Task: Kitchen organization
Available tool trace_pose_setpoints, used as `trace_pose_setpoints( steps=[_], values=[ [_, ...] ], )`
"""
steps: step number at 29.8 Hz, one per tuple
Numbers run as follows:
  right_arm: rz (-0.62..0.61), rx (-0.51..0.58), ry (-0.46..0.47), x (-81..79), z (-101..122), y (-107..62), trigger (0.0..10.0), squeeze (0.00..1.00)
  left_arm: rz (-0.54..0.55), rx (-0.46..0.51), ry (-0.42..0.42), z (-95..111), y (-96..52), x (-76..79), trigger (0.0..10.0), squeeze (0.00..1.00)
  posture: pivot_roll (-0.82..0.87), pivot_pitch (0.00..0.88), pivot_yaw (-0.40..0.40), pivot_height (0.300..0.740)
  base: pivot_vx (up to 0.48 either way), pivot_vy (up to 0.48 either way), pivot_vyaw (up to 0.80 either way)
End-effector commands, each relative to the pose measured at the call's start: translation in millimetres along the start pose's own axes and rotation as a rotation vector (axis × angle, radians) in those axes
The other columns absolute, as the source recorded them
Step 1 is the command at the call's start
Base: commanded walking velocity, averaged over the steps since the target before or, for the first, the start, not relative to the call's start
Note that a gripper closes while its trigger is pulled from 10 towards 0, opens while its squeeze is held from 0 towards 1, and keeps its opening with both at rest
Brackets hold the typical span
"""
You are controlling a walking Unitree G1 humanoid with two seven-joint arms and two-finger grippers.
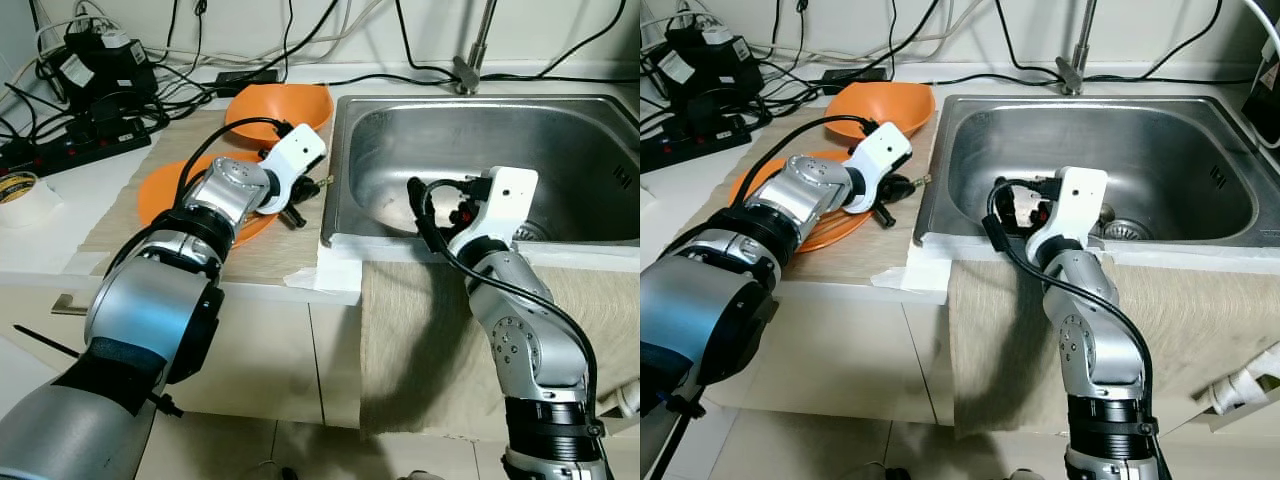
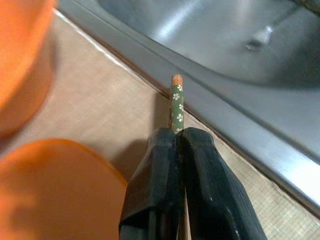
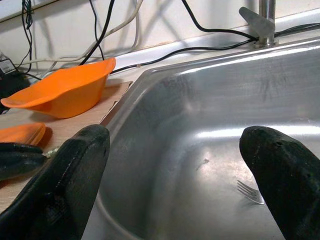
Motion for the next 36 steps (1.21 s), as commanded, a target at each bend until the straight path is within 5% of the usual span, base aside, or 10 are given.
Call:
trace_pose_setpoints(
  steps=[1,9,22,29,36],
  values=[
    [0.017,-0.003,0.006,-6.4,1,3.4,10.0,0.00,0.119,0.091,-0.001,27,-15.6,-32.6,0.0,0.00,-0.21,0.000,0.099,0.732,0.000,0.000,0.00],
    [0.025,-0.010,0.005,-8.1,-2,5.5,10.0,0.00,0.183,0.172,-0.014,49,-28.0,-51.6,0.0,0.00,-0.20,0.000,0.095,0.732,0.000,0.000,0.00],
    [0.036,-0.009,0.007,-11.4,-3,8.1,10.0,0.00,0.194,0.322,-0.045,85,-36.3,-57.4,0.0,0.00,-0.19,0.000,0.094,0.732,0.000,0.000,0.00],
    [0.019,0.009,-0.005,-7.7,-3,10.9,10.0,0.00,0.221,0.452,-0.179,89,-37.9,-58.2,0.0,0.00,-0.18,0.000,0.094,0.732,0.000,0.000,0.00],
    [0.039,0.017,-0.059,-13.7,-7,19.5,10.0,0.00,0.329,0.545,-0.424,75,-38.4,-65.5,0.0,0.00,-0.12,0.000,0.075,0.732,0.000,0.000,0.00]
  ],
)
Point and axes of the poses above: a point about 5 cm out from each wrist's last joint towards the gripper, its own y axis pointing out of the wrist towards the gripper, its own z axis along the axis of the wrist's last joint, x = y × z, the point moved 4 cm from there along y, pointing out of the wrist towards the gripper, and after that the axes turned 8 degrees about y, right-handed, at the moved point
